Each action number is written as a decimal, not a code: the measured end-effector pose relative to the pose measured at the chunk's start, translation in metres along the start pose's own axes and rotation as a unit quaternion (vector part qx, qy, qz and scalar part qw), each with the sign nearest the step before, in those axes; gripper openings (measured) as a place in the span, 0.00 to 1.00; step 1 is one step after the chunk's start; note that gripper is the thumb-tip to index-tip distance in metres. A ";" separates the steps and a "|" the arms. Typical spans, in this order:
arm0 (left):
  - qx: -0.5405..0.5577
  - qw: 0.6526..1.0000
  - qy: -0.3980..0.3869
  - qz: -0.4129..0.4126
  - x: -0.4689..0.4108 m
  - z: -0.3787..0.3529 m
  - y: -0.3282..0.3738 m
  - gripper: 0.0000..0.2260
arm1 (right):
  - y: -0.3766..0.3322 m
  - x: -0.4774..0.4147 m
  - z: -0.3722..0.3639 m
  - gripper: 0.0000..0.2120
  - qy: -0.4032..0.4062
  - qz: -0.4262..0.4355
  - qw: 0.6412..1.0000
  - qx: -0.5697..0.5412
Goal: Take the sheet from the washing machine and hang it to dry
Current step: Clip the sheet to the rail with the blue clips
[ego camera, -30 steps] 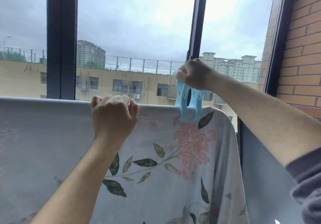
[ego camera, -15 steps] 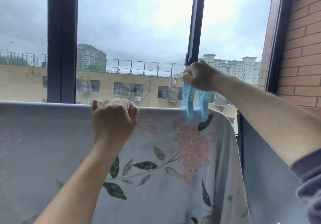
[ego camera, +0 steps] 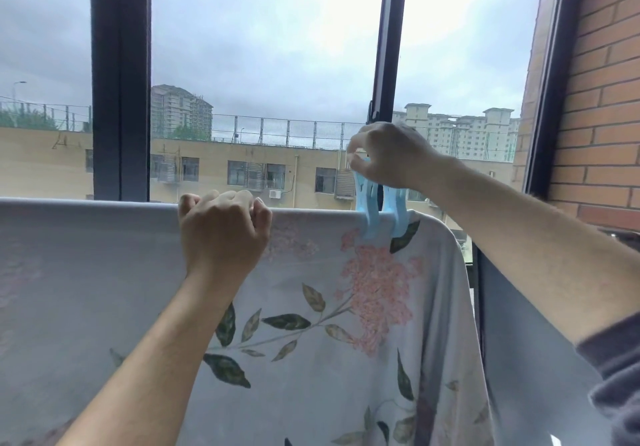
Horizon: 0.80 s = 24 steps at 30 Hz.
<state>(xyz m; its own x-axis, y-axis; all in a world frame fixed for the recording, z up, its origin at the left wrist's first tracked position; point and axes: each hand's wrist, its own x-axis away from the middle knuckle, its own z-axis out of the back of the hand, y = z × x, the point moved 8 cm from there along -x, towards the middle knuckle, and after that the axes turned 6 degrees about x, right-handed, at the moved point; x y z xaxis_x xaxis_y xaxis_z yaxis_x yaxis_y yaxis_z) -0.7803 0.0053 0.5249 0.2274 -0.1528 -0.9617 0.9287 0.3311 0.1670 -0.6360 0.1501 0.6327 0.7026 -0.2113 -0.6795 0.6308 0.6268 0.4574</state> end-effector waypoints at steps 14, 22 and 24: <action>-0.029 0.992 -0.050 -0.116 -0.001 0.005 -0.014 0.19 | -0.114 0.042 -0.031 0.22 0.203 0.004 0.975 -0.096; -0.132 0.978 -0.080 -0.140 -0.004 0.049 -0.109 0.30 | -0.117 0.044 -0.032 0.23 0.205 0.017 0.975 -0.085; -0.145 0.978 -0.086 -0.121 -0.002 0.061 -0.136 0.29 | -0.116 0.046 -0.033 0.22 0.193 0.008 0.978 -0.078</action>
<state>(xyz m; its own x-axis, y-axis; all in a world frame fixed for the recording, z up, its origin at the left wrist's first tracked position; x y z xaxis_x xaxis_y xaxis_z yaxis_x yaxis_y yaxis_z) -0.8892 -0.0959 0.5170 0.0797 -0.4061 -0.9103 0.8455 0.5112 -0.1541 -0.6882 0.0924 0.5295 0.5168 0.0794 -0.8524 0.5412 0.7412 0.3971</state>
